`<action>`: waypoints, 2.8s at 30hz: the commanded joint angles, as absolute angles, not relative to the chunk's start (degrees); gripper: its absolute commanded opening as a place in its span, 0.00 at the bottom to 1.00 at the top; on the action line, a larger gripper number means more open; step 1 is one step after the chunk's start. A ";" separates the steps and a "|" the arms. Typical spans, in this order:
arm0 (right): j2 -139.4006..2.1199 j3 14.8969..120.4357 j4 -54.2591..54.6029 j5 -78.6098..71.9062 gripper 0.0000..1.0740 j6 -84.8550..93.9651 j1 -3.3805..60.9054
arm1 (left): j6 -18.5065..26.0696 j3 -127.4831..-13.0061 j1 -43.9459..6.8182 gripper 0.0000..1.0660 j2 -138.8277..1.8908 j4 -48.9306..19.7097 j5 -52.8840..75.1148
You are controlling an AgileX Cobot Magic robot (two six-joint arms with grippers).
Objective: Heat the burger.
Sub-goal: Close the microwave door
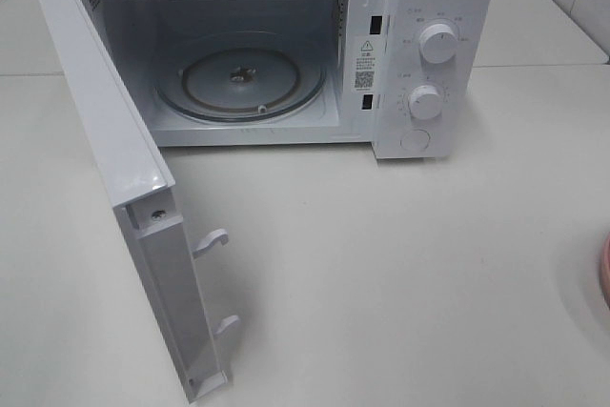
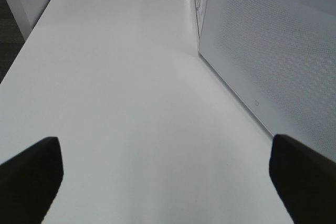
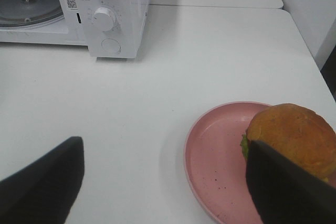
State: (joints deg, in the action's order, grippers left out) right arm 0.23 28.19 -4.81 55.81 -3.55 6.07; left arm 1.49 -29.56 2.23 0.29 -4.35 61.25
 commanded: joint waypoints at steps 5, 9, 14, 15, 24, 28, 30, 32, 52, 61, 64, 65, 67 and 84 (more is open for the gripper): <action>2.23 28.07 -4.70 55.12 0.71 -2.81 5.73 | 1.32 -29.56 2.52 0.94 0.40 -4.64 61.19; 2.23 28.07 -4.70 55.12 0.71 -2.81 5.73 | 1.32 -29.74 2.52 0.94 0.40 -4.87 60.91; 2.23 28.07 -4.70 55.12 0.71 -2.81 5.73 | 1.32 -30.88 2.52 0.91 0.40 -4.81 58.61; 2.23 28.07 -4.70 55.12 0.71 -2.81 5.73 | 1.32 -31.00 2.52 0.89 0.40 -4.76 58.10; 2.23 28.07 -4.70 55.12 0.71 -2.81 5.73 | 1.32 -31.05 2.52 0.53 0.34 -4.64 50.53; 2.23 28.07 -4.70 55.12 0.71 -2.81 5.73 | 1.32 -29.28 2.52 0.24 -1.89 -4.64 44.00; 2.23 28.07 -4.70 55.12 0.71 -2.81 5.73 | 1.32 -28.71 2.52 0.20 -2.86 -4.64 42.86; 2.23 28.07 -4.70 55.12 0.71 -2.81 5.73 | 1.32 -27.56 2.52 0.09 -5.21 -4.64 39.36; 2.23 28.07 -4.70 55.12 0.71 -2.81 5.73 | 1.55 -12.38 2.52 0.00 -33.17 -4.64 -13.29; 2.23 28.07 -4.70 55.12 0.71 -2.81 5.73 | 1.03 -11.63 2.52 0.00 -48.87 -4.41 -25.90; 2.23 28.07 -4.70 55.12 0.71 -2.81 5.73 | -0.34 -11.63 2.52 0.00 -55.00 -3.04 -30.08; 2.23 28.07 -4.70 55.12 0.71 -2.81 5.73 | -0.34 -11.63 2.52 0.00 -55.00 -3.04 -30.08; 2.23 28.07 -4.70 55.12 0.71 -2.81 5.73 | -3.09 -11.63 2.52 0.00 -58.50 -0.40 -32.14; 2.23 28.07 -4.70 55.12 0.71 -2.81 5.73 | -19.71 -15.47 2.52 0.00 -73.28 28.59 -47.04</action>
State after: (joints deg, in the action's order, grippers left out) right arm 0.23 28.19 -4.81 55.81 -3.55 6.07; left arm -17.36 -14.04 2.23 -70.87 25.78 -43.83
